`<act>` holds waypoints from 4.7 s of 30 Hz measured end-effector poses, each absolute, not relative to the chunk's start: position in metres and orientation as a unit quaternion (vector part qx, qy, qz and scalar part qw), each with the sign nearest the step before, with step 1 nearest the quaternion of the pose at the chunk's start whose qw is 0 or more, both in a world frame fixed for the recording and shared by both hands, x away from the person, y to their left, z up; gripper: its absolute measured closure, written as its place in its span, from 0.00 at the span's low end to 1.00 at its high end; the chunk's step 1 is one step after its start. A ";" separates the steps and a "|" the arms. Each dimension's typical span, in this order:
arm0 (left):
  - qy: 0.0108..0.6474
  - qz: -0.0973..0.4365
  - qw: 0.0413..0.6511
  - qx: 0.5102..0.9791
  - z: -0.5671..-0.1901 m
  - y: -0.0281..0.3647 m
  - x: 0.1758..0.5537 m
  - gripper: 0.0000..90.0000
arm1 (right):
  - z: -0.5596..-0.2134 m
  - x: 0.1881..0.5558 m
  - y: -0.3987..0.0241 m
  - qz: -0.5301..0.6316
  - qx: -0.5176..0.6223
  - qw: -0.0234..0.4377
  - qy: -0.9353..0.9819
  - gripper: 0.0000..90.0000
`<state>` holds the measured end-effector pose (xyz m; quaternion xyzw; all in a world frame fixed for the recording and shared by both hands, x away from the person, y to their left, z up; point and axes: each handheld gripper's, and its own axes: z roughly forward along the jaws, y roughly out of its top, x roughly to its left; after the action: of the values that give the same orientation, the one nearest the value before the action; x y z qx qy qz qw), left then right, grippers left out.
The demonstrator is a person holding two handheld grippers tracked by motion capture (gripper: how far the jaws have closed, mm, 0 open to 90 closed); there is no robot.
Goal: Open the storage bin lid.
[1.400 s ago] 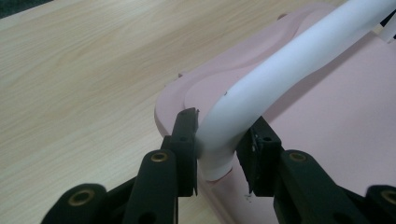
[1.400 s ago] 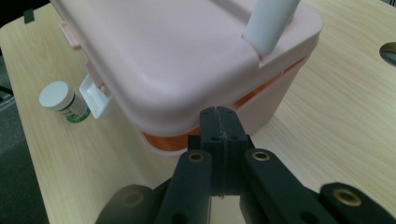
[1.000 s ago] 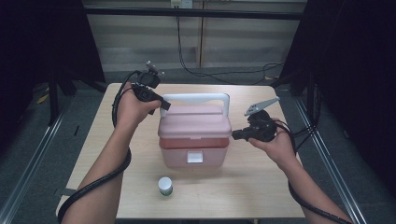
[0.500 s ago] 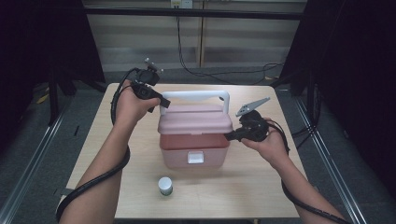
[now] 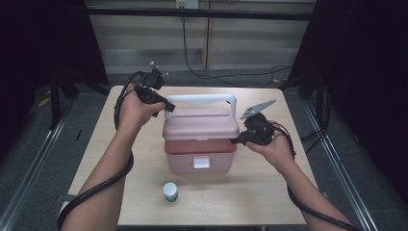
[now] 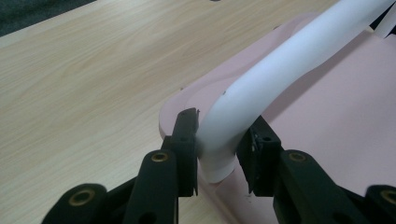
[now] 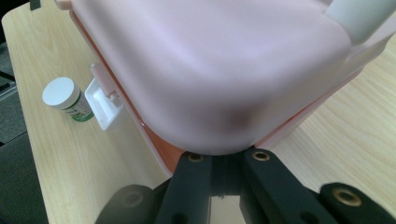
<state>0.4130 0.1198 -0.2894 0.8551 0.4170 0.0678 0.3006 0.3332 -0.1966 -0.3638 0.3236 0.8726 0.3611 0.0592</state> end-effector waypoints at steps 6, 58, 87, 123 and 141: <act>0.414 0.077 0.310 0.852 -0.293 0.121 0.412 0.76 | -0.363 0.332 -0.196 0.362 0.328 0.057 0.871 1.00; 0.440 0.087 0.288 0.846 -0.344 0.166 0.376 0.38 | -0.346 0.335 -0.195 0.371 0.328 0.064 0.866 1.00; 0.427 0.060 0.312 0.847 -0.347 0.153 0.373 0.37 | -0.339 0.341 -0.196 0.370 0.335 0.066 0.864 1.00; 0.430 0.107 0.336 0.831 -0.309 0.142 0.386 0.54 | -0.383 0.332 -0.194 0.358 0.330 0.043 0.873 1.00; 0.432 0.125 0.348 0.823 -0.302 0.136 0.396 0.77 | -0.384 0.331 -0.193 0.359 0.329 0.039 0.873 1.00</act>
<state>0.3957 0.1356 -0.3019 0.8225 0.4323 0.1247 0.3478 0.3312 -0.1930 -0.3835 0.3286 0.8727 0.3591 0.0391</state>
